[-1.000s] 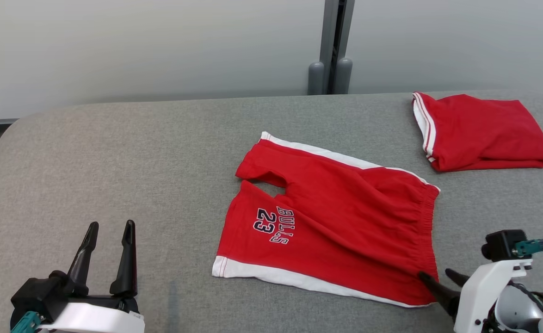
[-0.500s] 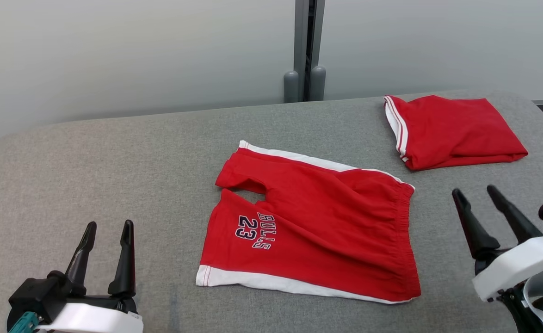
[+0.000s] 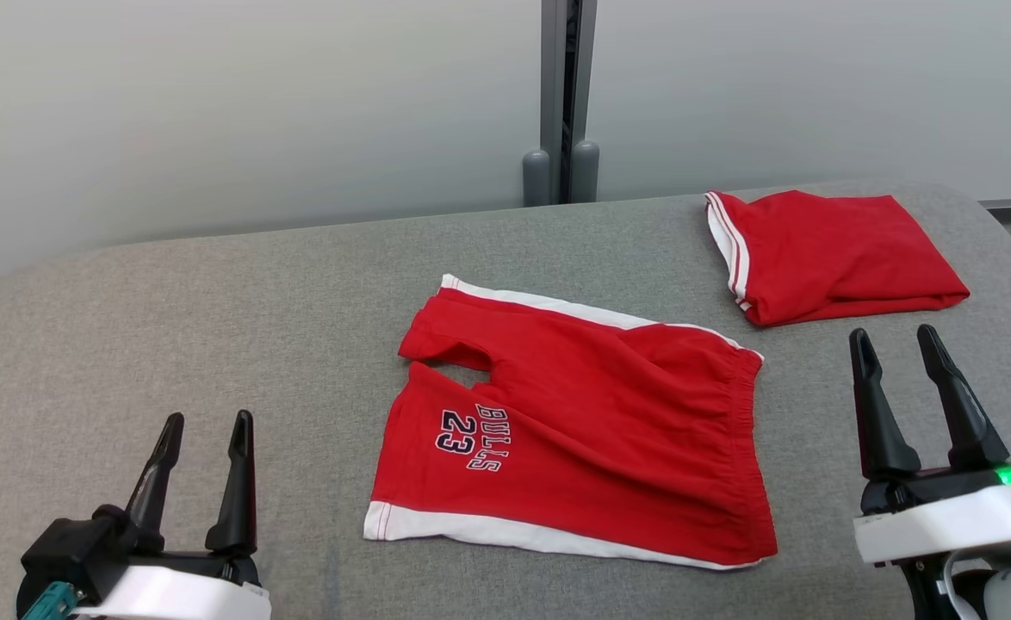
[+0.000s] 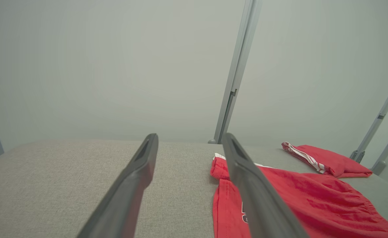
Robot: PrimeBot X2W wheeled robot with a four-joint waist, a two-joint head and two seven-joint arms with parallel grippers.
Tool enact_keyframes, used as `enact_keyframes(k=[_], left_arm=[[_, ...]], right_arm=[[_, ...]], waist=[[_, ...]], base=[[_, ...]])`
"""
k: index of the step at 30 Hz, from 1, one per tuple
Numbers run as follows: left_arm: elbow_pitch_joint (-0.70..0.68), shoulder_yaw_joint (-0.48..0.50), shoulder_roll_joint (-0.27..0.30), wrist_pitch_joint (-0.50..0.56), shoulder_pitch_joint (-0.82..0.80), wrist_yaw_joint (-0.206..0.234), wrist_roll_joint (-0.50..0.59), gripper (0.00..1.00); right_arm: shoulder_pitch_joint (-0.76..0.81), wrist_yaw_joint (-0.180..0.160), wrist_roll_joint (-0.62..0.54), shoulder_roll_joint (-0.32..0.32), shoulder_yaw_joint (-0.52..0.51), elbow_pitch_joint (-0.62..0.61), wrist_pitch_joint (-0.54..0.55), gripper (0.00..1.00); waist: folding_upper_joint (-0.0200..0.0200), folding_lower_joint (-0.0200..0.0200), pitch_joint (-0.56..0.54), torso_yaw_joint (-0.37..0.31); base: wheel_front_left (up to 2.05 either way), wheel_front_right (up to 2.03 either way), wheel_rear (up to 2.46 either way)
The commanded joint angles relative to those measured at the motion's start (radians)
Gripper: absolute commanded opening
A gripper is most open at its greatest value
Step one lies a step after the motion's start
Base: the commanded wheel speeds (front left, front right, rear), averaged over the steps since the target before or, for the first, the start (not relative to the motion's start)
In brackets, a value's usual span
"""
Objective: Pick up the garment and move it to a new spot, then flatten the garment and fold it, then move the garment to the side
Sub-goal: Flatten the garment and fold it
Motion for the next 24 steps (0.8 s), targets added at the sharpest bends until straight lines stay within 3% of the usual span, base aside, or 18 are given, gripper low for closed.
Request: enact_keyframes(k=[1,9,24], left_arm=[[-0.001,-0.002,0.004,-0.003,0.014,0.003,0.006,1.0],[0.007,0.0,-0.008,-0.008,0.025,0.006,-0.002,1.0],[0.01,-0.002,-0.012,-0.013,0.024,0.009,0.001,1.0]], right_arm=[[0.009,0.0,-0.007,-0.003,0.0,0.014,-0.03,1.0],[0.029,0.0,-0.046,0.022,0.011,0.112,-0.101,1.0],[-0.002,0.0,-0.079,0.02,0.027,0.145,-0.119,1.0]], waist=[[0.0,0.0,-0.001,0.003],[0.0,0.0,-0.003,0.014],[0.0,0.0,-0.005,0.016]], base=[[0.0,0.0,0.0],[0.0,0.0,0.0],[0.0,0.0,0.0]])
